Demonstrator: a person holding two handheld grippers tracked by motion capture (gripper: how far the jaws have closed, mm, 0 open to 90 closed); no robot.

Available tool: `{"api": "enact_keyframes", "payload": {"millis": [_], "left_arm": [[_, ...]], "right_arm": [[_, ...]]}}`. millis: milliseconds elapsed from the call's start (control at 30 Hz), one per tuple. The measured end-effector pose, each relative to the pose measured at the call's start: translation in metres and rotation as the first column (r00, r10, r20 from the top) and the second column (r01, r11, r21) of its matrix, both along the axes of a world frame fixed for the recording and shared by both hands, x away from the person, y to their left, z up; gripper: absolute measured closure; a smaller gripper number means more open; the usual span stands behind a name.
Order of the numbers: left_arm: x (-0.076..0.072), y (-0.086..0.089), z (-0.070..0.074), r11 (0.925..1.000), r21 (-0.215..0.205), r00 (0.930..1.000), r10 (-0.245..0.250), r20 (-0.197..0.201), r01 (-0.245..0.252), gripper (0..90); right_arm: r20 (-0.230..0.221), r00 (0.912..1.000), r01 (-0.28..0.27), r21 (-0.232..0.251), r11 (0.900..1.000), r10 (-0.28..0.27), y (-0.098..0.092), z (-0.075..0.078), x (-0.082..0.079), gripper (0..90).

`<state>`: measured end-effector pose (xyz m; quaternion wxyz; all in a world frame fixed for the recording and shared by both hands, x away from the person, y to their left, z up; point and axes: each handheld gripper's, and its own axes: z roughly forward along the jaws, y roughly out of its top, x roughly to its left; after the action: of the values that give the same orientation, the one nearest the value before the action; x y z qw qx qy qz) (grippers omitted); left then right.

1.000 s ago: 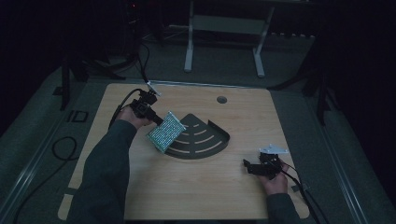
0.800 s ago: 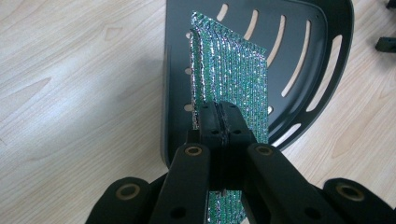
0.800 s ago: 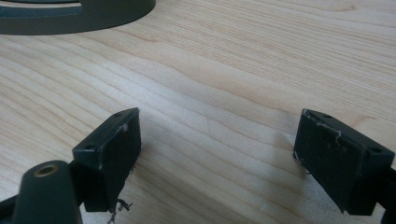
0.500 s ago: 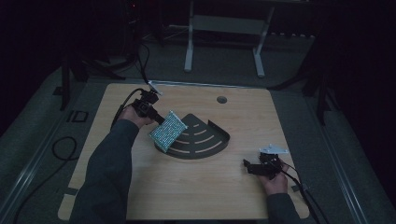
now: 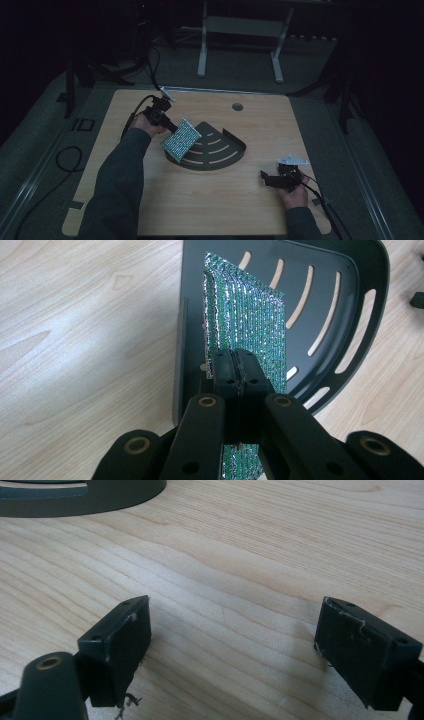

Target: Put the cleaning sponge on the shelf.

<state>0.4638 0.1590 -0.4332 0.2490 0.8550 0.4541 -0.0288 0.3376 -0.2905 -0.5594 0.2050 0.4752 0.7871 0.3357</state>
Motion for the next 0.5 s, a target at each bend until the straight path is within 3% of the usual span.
{"api": "enact_keyframes", "payload": {"millis": [500], "left_arm": [[0.0053,-0.0079,-0.0099,0.9999,0.003,0.9998,0.014,0.014,-0.014,90.0]], "right_arm": [[0.0,1.0,0.0,0.0,1.0,0.0,0.0,0.0,0.0,14.3]]}}
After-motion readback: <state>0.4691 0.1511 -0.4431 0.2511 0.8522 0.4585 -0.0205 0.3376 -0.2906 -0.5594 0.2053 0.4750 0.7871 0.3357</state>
